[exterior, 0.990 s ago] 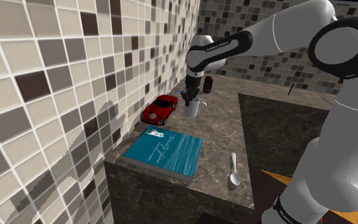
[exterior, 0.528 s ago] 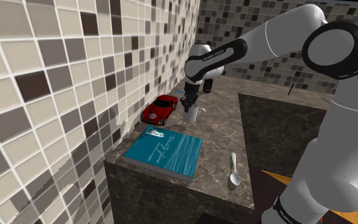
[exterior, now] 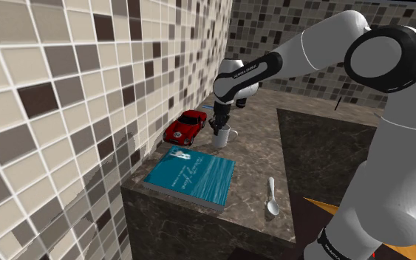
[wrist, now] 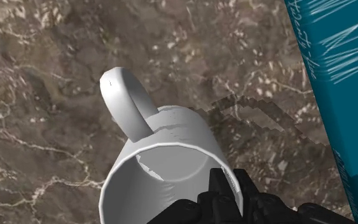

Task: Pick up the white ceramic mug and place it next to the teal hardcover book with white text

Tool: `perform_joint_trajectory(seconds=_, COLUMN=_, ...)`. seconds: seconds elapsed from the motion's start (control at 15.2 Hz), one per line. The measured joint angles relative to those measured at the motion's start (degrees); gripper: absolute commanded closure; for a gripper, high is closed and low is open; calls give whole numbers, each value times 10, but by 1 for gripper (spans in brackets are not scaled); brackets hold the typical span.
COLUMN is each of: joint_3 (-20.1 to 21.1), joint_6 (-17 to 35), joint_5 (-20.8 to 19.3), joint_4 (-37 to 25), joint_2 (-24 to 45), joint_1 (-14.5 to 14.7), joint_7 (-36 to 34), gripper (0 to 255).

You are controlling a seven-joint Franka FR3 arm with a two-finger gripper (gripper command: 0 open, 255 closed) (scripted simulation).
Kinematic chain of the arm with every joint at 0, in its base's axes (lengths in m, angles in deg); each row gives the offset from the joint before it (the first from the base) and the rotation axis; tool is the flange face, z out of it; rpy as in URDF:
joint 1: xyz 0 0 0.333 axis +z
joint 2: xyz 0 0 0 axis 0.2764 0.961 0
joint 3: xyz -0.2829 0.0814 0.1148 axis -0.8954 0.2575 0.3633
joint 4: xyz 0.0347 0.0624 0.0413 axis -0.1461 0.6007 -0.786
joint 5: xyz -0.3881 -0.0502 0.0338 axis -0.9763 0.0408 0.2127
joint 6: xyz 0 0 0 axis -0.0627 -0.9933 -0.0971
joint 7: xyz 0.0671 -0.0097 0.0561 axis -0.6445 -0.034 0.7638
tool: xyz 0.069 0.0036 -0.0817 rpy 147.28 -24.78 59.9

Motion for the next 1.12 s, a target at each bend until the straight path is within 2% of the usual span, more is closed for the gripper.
perform_joint_trajectory(seconds=0.13, joint_3=0, joint_6=0, joint_5=0, joint_4=0, joint_2=0, joint_1=0, joint_7=0, gripper=255)
perform_joint_trajectory(seconds=0.2, joint_3=0, joint_6=0, joint_5=0, joint_4=0, joint_2=0, joint_1=0, joint_7=0, gripper=0)
perform_joint_trajectory(seconds=0.59, joint_3=0, joint_6=1, joint_5=0, joint_4=0, joint_2=0, joint_1=0, joint_7=0, gripper=0)
perform_joint_trajectory(seconds=0.86, joint_3=-2, joint_6=-52, joint_5=-11, joint_4=-23, joint_2=-31, joint_1=2, joint_7=-7, gripper=0)
perform_joint_trajectory(seconds=1.12, joint_3=-2, joint_6=-64, joint_5=-14, joint_4=-28, joint_2=-38, joint_1=3, joint_7=-9, gripper=0)
